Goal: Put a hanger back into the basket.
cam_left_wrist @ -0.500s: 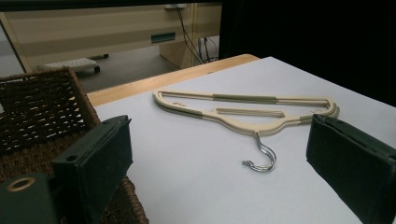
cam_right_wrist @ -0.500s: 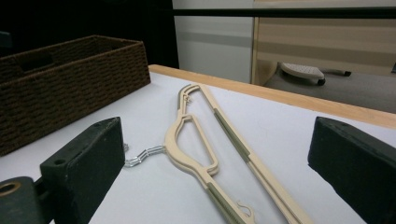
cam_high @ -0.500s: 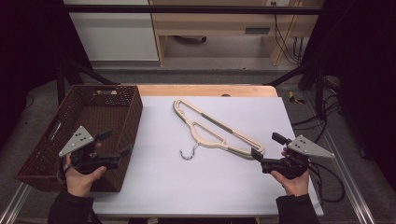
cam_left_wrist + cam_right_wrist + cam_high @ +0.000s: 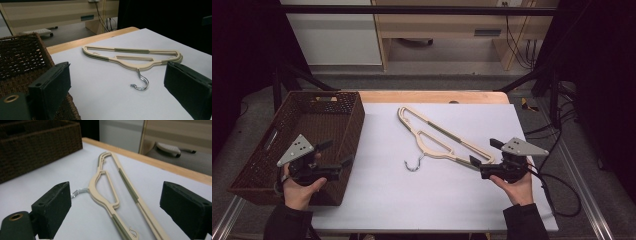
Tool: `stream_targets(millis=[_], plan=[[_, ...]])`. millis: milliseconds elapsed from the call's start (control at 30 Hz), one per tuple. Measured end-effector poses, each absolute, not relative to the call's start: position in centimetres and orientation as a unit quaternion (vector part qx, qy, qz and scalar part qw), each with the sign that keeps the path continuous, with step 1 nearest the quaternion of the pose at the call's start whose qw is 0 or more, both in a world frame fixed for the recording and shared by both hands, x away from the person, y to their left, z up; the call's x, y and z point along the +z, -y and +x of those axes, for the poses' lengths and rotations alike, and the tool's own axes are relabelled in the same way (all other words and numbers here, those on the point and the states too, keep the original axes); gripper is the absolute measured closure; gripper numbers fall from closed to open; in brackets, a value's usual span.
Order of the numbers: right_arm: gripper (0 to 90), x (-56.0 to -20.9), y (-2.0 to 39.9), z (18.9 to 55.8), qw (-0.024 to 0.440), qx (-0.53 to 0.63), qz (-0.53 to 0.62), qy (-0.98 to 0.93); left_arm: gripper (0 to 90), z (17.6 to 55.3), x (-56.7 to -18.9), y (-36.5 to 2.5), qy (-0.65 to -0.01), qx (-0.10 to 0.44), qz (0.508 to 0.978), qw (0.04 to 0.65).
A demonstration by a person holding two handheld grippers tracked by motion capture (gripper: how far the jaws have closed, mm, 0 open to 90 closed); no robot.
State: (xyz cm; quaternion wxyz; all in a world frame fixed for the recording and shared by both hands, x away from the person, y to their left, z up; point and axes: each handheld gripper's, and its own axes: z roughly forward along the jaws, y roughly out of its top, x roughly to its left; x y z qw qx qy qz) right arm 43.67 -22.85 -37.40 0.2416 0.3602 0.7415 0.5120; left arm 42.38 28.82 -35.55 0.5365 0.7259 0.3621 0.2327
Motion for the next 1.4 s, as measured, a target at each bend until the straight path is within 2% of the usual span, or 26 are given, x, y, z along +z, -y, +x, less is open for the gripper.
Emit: stream_targets(millis=[200, 467, 500, 733, 767, 867, 900, 1067, 1100, 1133, 1167, 1233, 1400], plan=[[12.9, -39.0, 21.1, 46.0, 0.214, 0.466, 0.356, -0.781, 6.8, 42.4, -35.6, -28.8, -0.362, 0.234, 0.726, 0.535], [21.4, -41.2, 19.5, 49.2, 0.183, 0.418, 0.351, -0.818, 6.9, 42.4, -35.5, -28.8, -0.361, 0.234, 0.727, 0.535], [25.6, -41.9, 19.3, 49.8, 0.175, 0.413, 0.353, -0.821, 6.8, 42.4, -35.6, -28.8, -0.360, 0.234, 0.728, 0.534], [35.3, -43.9, 19.0, 51.3, 0.155, 0.383, 0.356, -0.838, 6.9, 42.4, -35.6, -28.6, -0.358, 0.234, 0.730, 0.533], [39.7, -44.6, 18.9, 51.8, 0.144, 0.371, 0.363, -0.843, 6.9, 42.4, -35.6, -28.5, -0.357, 0.234, 0.731, 0.533], [43.1, -45.2, 18.9, 52.2, 0.139, 0.362, 0.372, -0.843, 6.9, 42.4, -35.5, -28.5, -0.355, 0.234, 0.731, 0.533], [47.5, -45.7, 19.2, 52.5, 0.133, 0.348, 0.371, -0.851, 7.0, 42.4, -35.5, -28.5, -0.354, 0.233, 0.731, 0.534], [55.4, -46.6, 19.3, 52.9, 0.124, 0.334, 0.371, -0.857, 7.2, 42.4, -35.5, -28.5, -0.354, 0.233, 0.730, 0.536], [60.3, -46.7, 19.4, 53.1, 0.117, 0.333, 0.366, -0.861, 7.3, 42.4, -35.5, -28.5, -0.354, 0.232, 0.730, 0.537], [60.3, -46.7, 19.4, 53.1, 0.117, 0.333, 0.366, -0.861, 7.3, 42.4, -35.5, -28.5, -0.354, 0.232, 0.730, 0.537], [65.6, -46.8, 19.4, 53.2, 0.110, 0.333, 0.365, -0.862, 7.3, 42.4, -35.5, -28.5, -0.354, 0.232, 0.730, 0.536], [67.7, -47.0, 19.1, 53.2, 0.095, 0.330, 0.378, -0.860, 7.3, 42.4, -35.5, -28.4, -0.354, 0.231, 0.731, 0.536], [70.1, -47.0, 19.2, 53.2, 0.098, 0.332, 0.359, -0.867, 7.4, 42.4, -35.6, -28.3, -0.355, 0.230, 0.732, 0.534]])
